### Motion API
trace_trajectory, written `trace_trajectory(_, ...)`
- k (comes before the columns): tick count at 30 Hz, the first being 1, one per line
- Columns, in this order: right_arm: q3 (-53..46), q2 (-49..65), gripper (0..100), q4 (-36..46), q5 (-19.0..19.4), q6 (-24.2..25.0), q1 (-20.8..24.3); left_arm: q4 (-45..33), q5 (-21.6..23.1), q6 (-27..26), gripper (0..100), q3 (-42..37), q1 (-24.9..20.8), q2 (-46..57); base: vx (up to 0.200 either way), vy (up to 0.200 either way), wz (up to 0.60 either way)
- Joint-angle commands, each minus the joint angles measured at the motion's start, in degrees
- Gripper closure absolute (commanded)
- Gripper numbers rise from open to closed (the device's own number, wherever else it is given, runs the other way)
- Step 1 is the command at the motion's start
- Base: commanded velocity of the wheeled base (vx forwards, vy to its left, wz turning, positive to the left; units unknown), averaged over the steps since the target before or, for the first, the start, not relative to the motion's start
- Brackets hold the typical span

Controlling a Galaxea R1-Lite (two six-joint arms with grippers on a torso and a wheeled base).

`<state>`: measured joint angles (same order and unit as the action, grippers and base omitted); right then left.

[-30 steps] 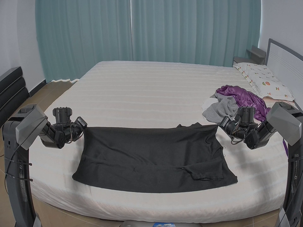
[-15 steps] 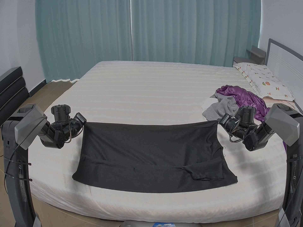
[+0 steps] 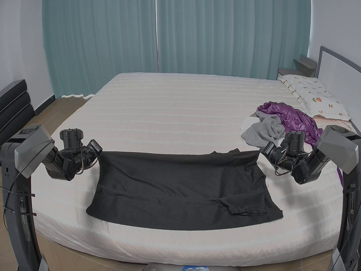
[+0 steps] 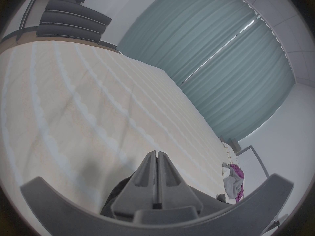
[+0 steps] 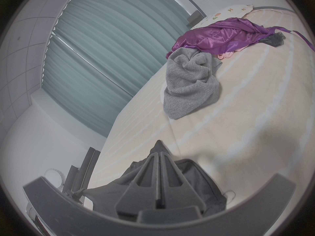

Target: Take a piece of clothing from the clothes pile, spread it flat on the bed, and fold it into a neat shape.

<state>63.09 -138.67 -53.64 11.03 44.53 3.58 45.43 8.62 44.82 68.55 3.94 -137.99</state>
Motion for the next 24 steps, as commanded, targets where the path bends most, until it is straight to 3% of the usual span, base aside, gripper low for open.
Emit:
trace_trajectory(1, -3.4, 2.8, 100, -0.2, 1.4, 0.1, -0.5, 0.1, 0.1, -1.4, 100, -3.6, 0.0, 3.5, 0.000, 0.000, 0.00)
trace_trajectory(11, -11.0, 5.3, 100, -4.1, 2.9, 0.1, -0.5, 0.8, 0.0, -2.7, 100, -10.1, 0.7, 6.9, 0.000, 0.000, 0.00)
trace_trajectory(20, -21.0, 6.0, 100, -11.0, 4.3, -0.3, -0.7, 3.6, 0.3, -7.1, 100, -20.5, 1.0, 8.9, 0.000, 0.000, 0.00)
trace_trajectory(24, -23.5, 6.0, 100, -12.1, 6.7, -0.6, -1.2, 5.4, 0.3, -9.8, 100, -24.3, 0.8, 8.6, 0.000, 0.000, 0.00)
